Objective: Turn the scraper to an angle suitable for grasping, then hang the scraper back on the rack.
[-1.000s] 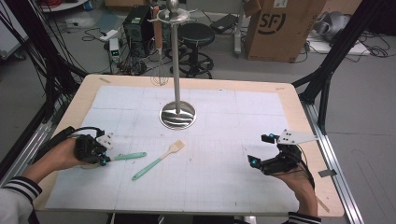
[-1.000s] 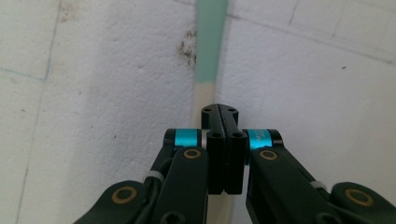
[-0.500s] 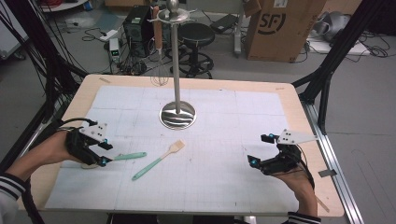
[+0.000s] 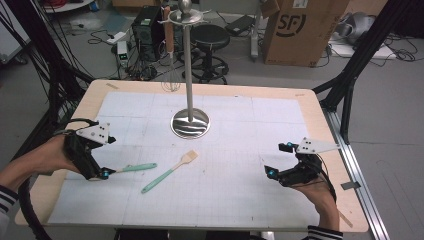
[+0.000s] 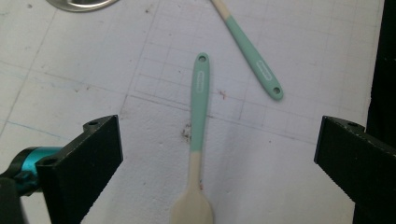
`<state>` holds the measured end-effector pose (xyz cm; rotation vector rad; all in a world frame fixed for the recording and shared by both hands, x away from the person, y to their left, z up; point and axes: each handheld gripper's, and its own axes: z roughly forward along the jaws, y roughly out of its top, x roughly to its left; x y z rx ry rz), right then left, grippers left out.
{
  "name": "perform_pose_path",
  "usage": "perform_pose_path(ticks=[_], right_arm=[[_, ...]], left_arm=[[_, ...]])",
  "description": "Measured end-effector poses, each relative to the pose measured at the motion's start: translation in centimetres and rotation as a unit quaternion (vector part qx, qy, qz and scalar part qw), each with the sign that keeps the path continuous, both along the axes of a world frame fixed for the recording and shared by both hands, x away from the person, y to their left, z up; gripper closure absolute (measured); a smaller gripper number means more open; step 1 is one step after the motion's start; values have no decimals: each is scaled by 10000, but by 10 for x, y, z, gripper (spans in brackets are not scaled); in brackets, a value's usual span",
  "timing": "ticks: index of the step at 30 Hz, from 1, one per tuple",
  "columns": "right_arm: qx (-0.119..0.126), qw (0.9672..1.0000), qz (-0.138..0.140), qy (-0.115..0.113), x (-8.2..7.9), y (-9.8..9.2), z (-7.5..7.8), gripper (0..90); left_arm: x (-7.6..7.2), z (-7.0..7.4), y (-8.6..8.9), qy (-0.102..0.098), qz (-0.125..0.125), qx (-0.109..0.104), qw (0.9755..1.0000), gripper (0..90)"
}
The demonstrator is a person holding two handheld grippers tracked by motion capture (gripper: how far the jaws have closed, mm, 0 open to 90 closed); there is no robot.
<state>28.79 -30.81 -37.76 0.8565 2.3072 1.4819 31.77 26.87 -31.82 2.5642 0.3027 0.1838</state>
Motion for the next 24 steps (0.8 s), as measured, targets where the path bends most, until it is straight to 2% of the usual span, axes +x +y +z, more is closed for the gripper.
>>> perform_pose_path(ticks=[5, 9, 23, 24], right_arm=[[24, 10000, 19, -13, 0, 0, 0, 1], [26, 10000, -2, -7, -2, -1, 1, 1], [-8, 10000, 21, 1, -1, 0, 0, 1], [8, 10000, 8, 13, -1, -1, 1, 1]], left_arm=[[3, 7, 0, -41, 52, -39, 10000, 16], [8, 9, 0, -34, 80, 33, 10000, 16], [19, -6, -9, -29, -44, 338, 9994, 23], [21, -7, -9, -48, -84, 413, 9991, 23]])
